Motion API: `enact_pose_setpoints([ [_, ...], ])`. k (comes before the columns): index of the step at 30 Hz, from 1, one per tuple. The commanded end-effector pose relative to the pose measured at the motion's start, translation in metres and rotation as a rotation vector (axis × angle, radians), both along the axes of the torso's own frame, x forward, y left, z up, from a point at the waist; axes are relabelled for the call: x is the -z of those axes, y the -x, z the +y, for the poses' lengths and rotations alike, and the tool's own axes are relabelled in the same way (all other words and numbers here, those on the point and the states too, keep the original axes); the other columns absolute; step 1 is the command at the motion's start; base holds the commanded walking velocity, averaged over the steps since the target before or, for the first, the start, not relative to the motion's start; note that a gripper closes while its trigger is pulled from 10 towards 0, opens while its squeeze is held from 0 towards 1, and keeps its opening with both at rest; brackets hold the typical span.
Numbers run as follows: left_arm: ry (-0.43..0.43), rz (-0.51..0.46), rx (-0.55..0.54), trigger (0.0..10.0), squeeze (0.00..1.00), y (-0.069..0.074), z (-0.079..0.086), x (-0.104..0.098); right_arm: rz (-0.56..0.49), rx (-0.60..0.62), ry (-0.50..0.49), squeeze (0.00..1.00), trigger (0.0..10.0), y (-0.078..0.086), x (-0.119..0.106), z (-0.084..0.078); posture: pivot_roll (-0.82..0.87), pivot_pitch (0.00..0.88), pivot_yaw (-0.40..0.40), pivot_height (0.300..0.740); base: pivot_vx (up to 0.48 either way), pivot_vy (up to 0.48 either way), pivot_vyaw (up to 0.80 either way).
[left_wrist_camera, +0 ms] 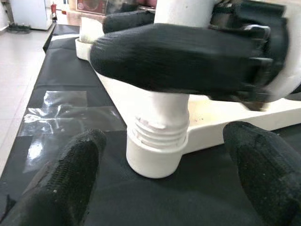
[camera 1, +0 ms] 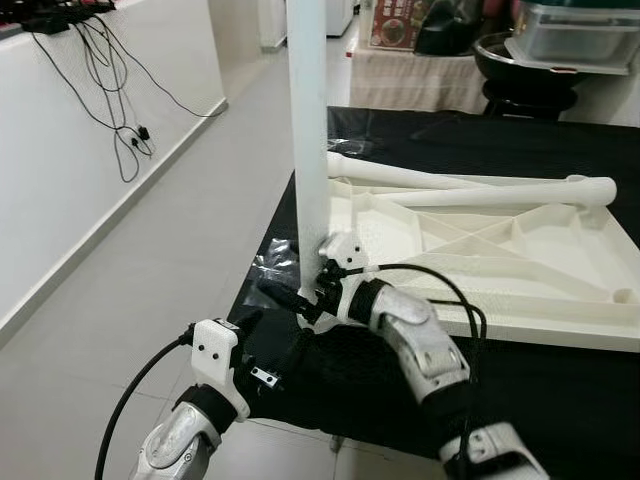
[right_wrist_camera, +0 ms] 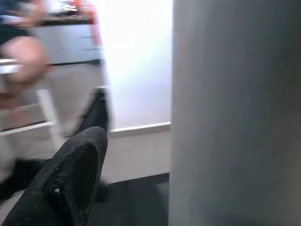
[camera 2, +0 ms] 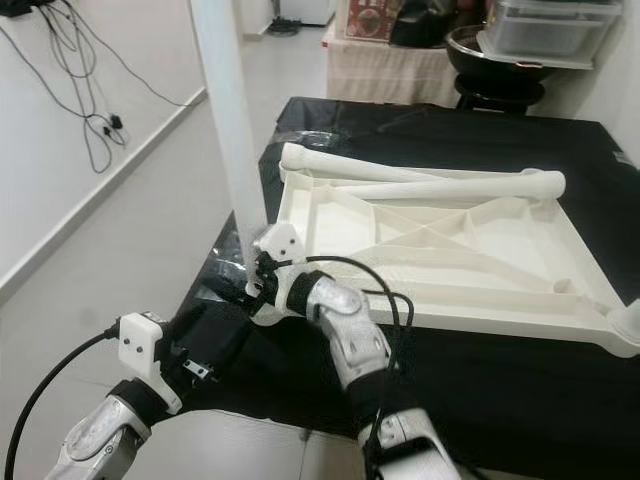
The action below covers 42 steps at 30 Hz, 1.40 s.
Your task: Building children table
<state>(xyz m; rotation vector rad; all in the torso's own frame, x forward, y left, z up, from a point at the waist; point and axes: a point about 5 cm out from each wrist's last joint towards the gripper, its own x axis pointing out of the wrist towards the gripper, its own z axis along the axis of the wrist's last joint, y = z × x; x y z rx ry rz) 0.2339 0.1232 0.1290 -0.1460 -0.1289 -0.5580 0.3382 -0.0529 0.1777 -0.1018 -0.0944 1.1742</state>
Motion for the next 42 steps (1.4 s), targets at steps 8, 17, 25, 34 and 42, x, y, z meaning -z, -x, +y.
enact_pose_setpoints([
  [8,-0.031,0.013,0.041,10.0,0.00,0.006,-0.004,0.004,0.113,-0.244,0.060,0.00,0.0,-0.002,0.010,0.003,0.07,0.106,-0.003,0.740,0.000,0.000,0.00],
  [17,-0.039,0.010,0.021,10.0,0.00,0.012,-0.002,0.002,0.085,-0.172,0.072,0.00,0.0,-0.010,0.011,-0.016,0.07,0.116,-0.001,0.740,0.000,0.000,0.00],
  [25,-0.036,0.011,-0.003,10.0,0.00,0.022,-0.001,0.000,0.037,0.436,0.075,0.00,0.0,-0.012,0.030,-0.034,0.05,0.119,-0.014,0.740,0.000,0.000,0.00],
  [34,-0.027,0.031,-0.013,10.0,0.00,0.019,0.003,0.004,0.060,0.693,-0.015,0.00,0.0,-0.001,0.034,-0.019,0.05,0.097,0.006,0.740,0.000,0.000,0.00],
  [42,-0.012,0.041,-0.027,10.0,0.00,0.016,0.003,0.006,0.062,0.594,-0.041,0.70,10.0,-0.004,0.022,-0.009,0.05,0.088,0.001,0.740,0.000,0.000,0.00],
])
